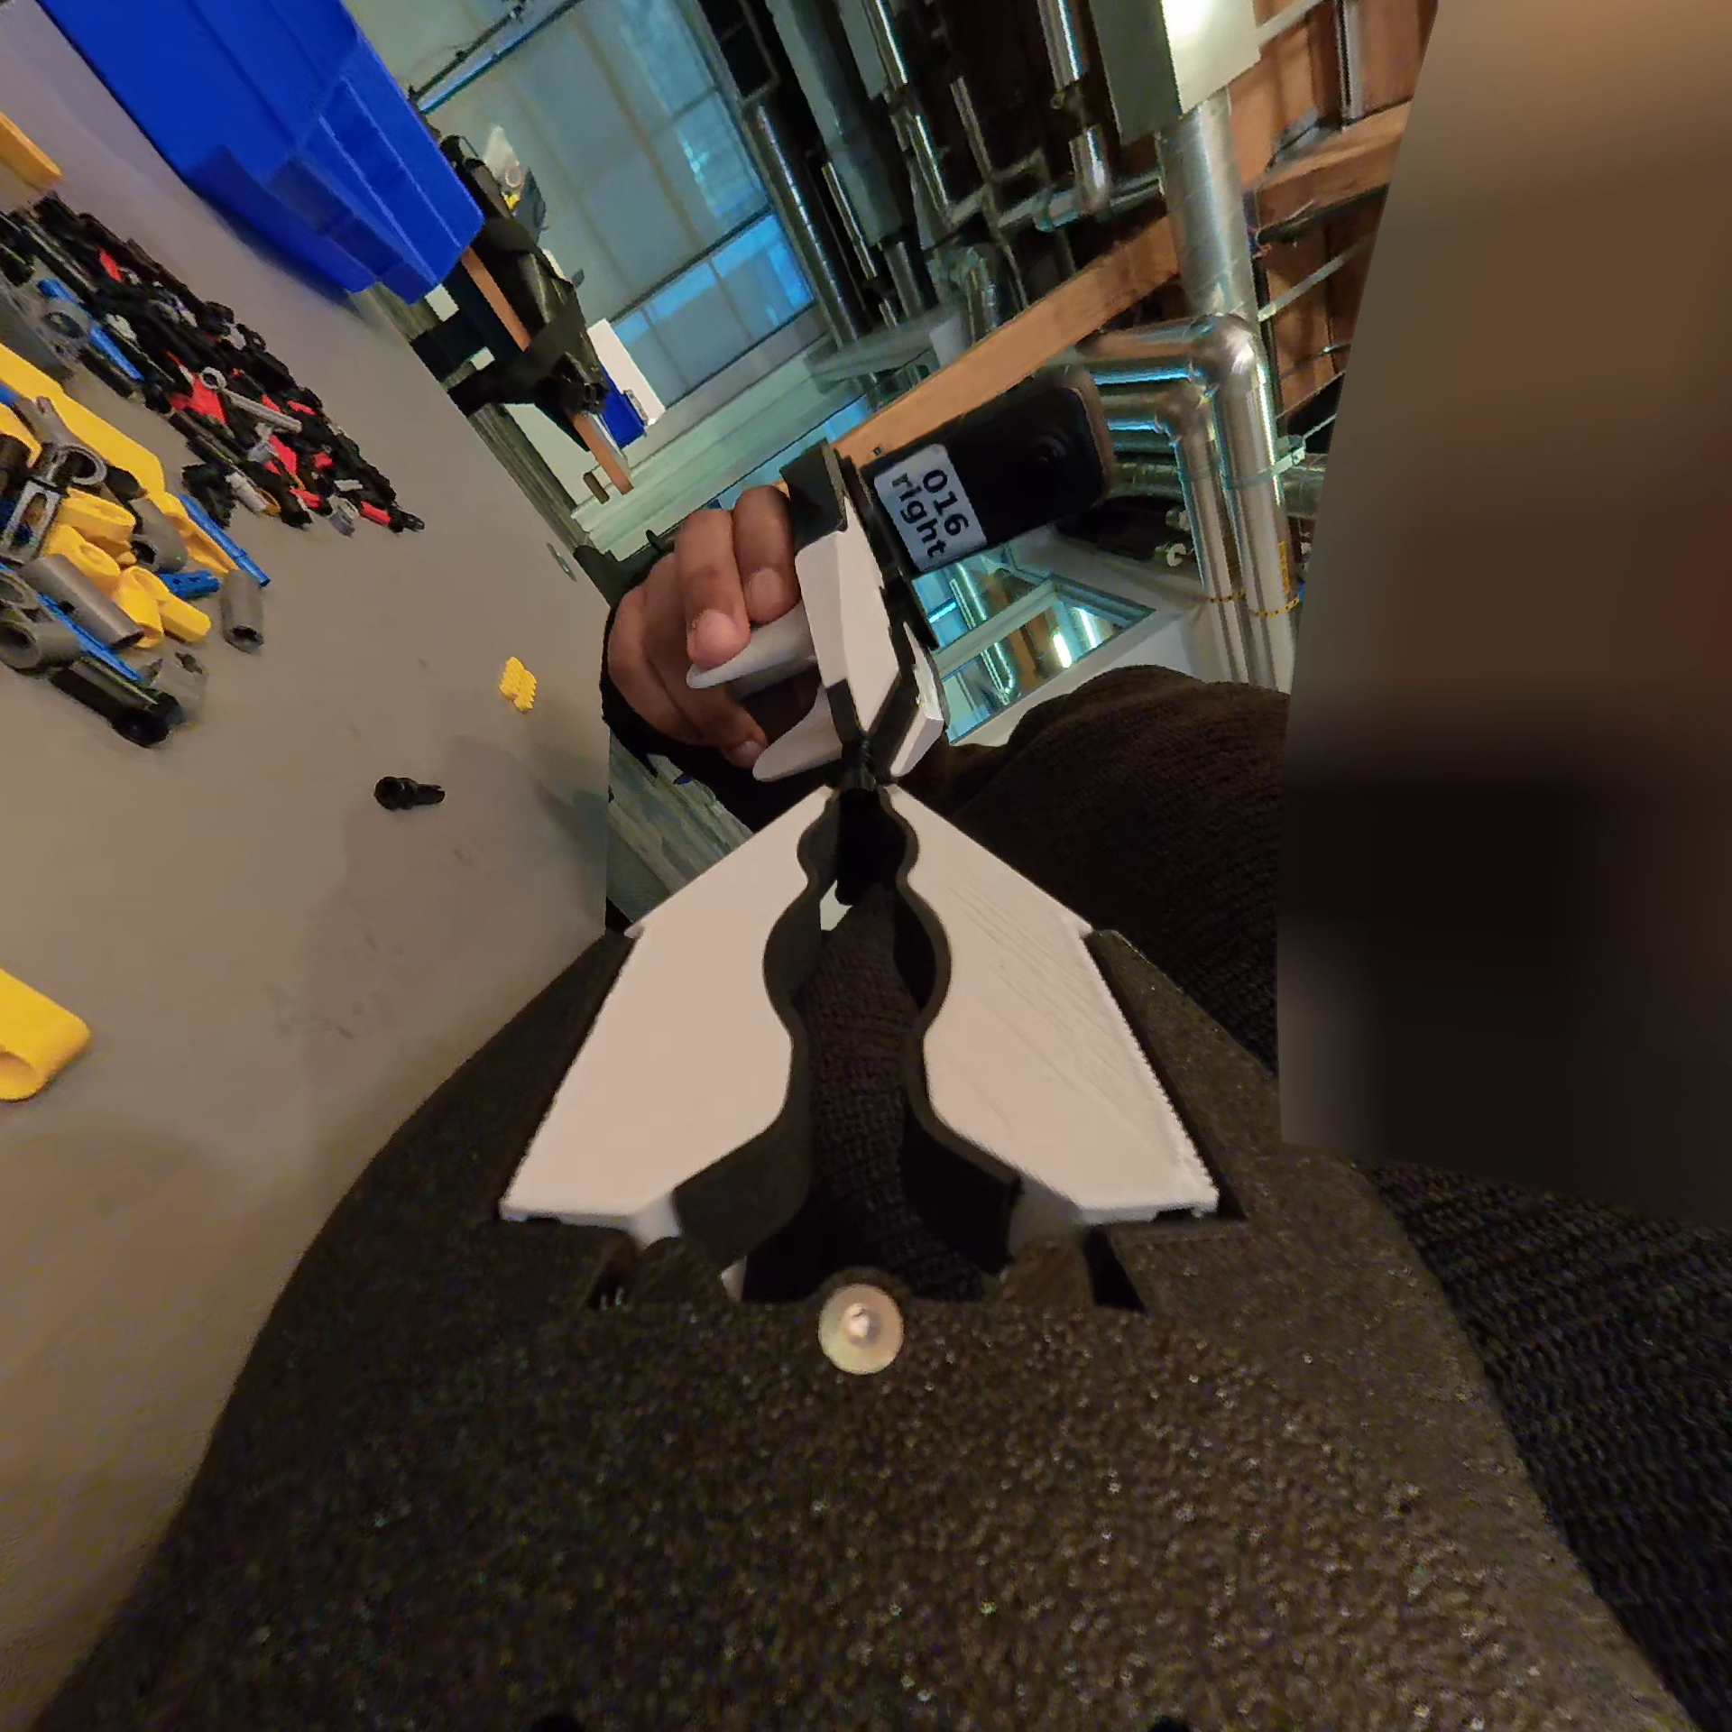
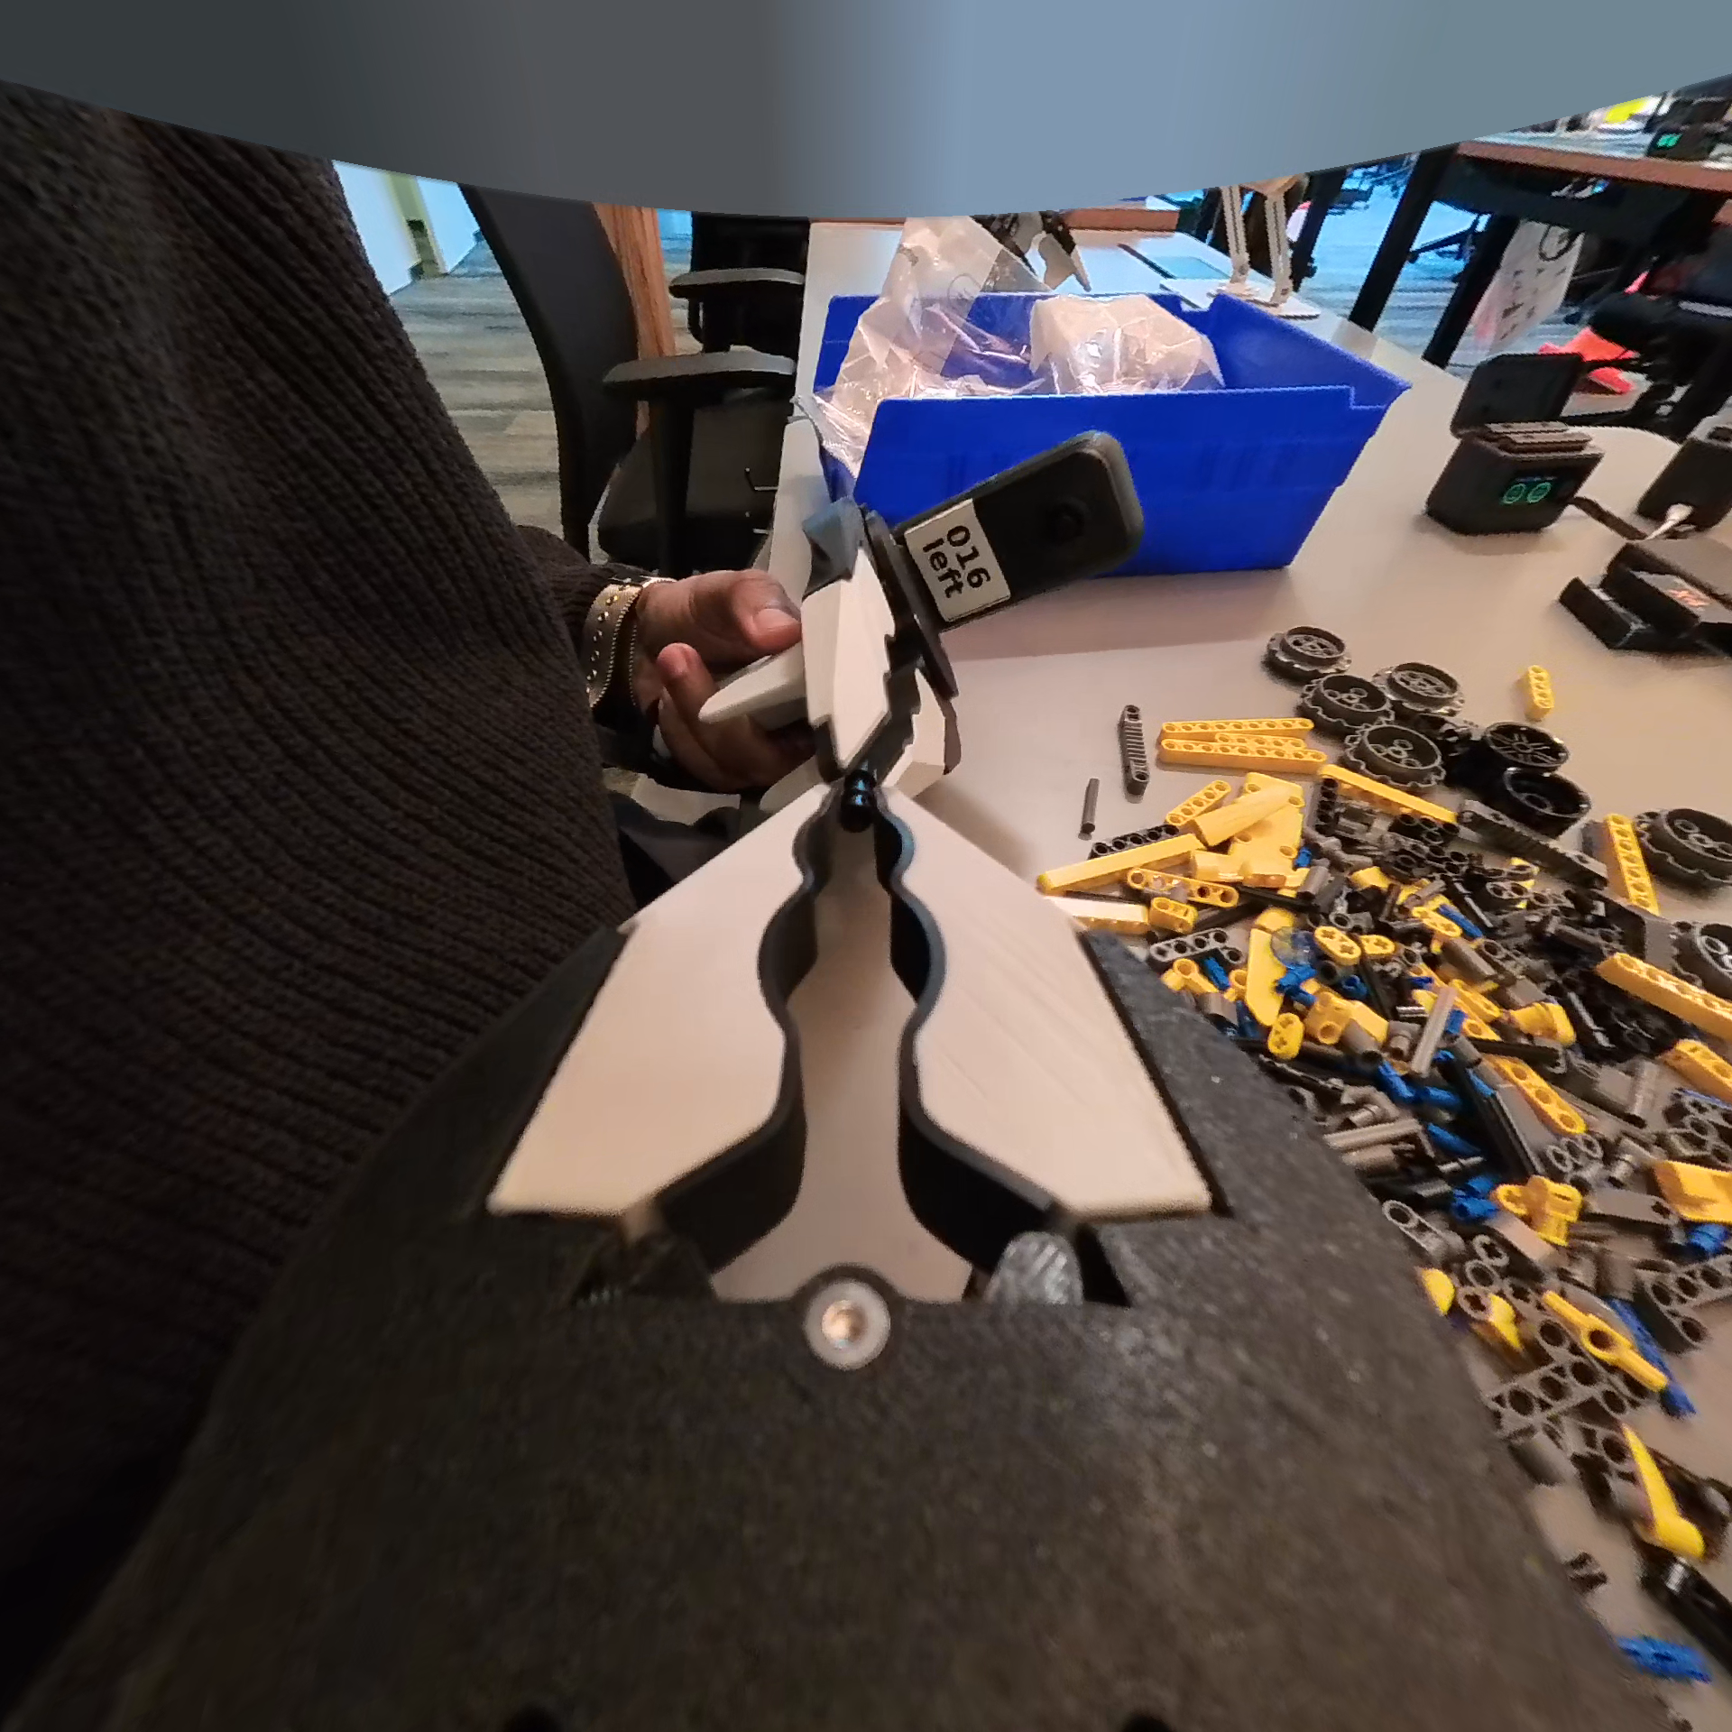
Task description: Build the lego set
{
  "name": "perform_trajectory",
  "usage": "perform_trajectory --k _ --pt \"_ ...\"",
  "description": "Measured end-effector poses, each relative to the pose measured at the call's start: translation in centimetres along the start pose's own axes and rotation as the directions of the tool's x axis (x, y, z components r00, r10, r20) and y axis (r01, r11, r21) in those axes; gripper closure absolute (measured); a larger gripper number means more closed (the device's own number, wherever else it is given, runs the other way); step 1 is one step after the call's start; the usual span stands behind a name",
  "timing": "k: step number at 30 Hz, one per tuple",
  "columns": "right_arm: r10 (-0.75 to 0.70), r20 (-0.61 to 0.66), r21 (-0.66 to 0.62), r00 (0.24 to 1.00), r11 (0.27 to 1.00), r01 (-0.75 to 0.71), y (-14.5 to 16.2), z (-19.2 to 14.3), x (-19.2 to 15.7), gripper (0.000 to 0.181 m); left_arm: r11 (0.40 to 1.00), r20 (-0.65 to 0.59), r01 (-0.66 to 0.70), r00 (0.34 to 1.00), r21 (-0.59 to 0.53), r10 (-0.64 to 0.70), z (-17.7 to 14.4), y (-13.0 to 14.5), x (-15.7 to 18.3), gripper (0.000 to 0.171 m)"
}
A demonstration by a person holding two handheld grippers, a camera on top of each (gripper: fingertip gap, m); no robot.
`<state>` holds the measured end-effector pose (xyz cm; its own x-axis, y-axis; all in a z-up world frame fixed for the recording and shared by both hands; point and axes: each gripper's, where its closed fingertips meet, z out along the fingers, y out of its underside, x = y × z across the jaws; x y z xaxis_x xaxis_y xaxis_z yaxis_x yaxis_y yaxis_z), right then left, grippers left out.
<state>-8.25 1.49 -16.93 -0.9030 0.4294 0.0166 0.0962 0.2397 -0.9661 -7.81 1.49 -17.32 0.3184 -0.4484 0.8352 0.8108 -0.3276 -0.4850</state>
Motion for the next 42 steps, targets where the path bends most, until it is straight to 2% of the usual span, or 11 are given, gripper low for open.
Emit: perform_trajectory --k 7,12,17,25,32,42 --pt "0.006 0.016 -0.017 1.000 1.000 -0.006 -0.1 0.0 0.2 0.176 0.998 -0.015 0.003 1.000 0.070 -0.002 -0.6 -1.1 0.1 0.163" --pt "0.009 0.002 -0.014 1.000 1.000 -0.008 -0.2 -0.1 0.5 0.176 1.000 0.029 -0.017 0.999 0.016 0.017 0.0 -0.2 -0.3 0.162" --pt "0.014 0.008 -0.023 1.000 1.000 -0.013 -0.1 -0.1 0.4 0.176 0.998 -0.008 0.009 1.000 0.058 -0.008 -0.4 -0.9 0.0 0.163" --pt "0.027 0.011 -0.018 1.000 0.999 -0.027 0.0 0.0 0.5 0.176 0.998 0.044 -0.057 0.997 0.030 0.056 -0.2 -0.6 -0.3 0.166" --pt "0.085 0.024 -0.005 0.996 0.996 -0.085 0.1 0.1 0.6 0.177 0.999 0.036 -0.027 0.999 0.033 0.026 -0.4 -0.7 -0.4 0.166" --pt "0.093 0.021 0.000 0.995 0.996 -0.093 0.2 0.2 0.6 0.177 1.000 0.036 -0.003 0.999 0.024 0.002 -0.4 -0.6 -0.5 0.167"
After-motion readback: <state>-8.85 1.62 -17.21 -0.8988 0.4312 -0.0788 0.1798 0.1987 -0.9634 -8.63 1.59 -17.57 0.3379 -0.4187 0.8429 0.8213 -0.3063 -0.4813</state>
